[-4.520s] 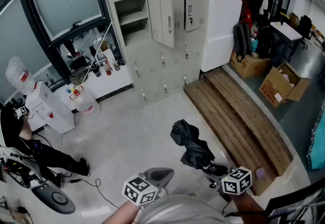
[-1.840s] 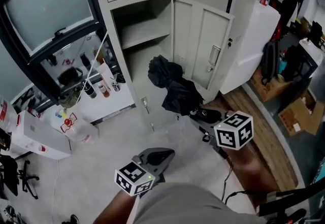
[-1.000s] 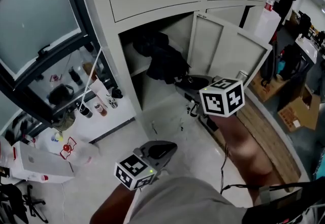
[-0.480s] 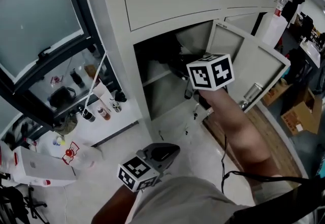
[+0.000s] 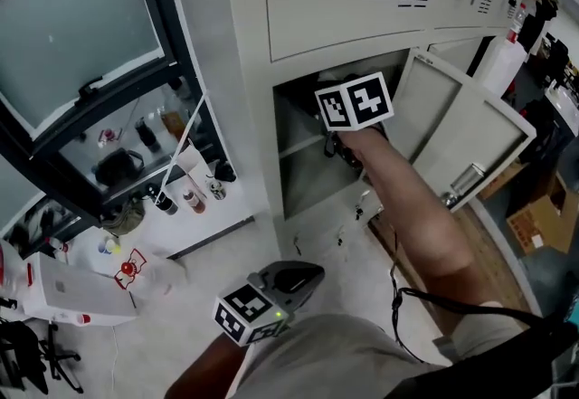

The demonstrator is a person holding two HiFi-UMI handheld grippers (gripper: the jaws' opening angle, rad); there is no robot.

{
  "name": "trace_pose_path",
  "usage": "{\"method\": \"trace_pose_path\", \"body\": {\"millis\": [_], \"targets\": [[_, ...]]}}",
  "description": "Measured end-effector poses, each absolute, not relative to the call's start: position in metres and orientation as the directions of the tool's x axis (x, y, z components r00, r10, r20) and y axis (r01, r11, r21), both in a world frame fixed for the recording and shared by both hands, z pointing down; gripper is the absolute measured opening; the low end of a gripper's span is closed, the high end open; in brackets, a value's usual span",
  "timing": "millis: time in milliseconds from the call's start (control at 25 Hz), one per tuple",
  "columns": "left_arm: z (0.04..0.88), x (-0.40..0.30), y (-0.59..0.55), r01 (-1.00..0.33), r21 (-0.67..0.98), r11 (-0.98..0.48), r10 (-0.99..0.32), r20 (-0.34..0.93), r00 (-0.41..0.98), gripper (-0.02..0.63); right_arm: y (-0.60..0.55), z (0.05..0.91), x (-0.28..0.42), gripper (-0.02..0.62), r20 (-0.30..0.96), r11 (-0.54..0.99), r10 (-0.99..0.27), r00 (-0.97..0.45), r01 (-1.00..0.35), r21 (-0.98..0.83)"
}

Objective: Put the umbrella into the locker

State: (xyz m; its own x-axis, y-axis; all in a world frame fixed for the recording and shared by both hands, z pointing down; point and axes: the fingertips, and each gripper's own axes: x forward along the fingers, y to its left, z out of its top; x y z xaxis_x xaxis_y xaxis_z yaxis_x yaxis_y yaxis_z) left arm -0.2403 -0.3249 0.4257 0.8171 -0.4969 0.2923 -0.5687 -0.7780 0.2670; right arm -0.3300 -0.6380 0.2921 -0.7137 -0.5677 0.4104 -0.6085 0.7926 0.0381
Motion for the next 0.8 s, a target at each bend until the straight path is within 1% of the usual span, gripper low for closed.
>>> {"method": "trace_pose_path", "body": {"millis": [400,720,800], "targets": [[0.432,-0.257,-0.321,-0.586,0.295,-0.754,-0.511,0.296,0.807,0.011,-0.654,0.314,-0.351,0.150,0.478,0.781,-0.580,-0.659,-0.616,0.098],[0.436,-0.258,-0.311,-0.577,0.312,-0.754,-0.503,0.289,0.814,0.010,-0.651,0.316,-0.354,0.150,0.495,0.788,-0.572,-0.654,-0.606,0.110],[0.437,-0.258,-0.307,-0.576,0.316,-0.754,-0.503,0.286,0.816,0.011,-0.648,0.313,-0.352,0.166,0.485,0.790,-0.576,-0.658,-0.601,0.123]]}}
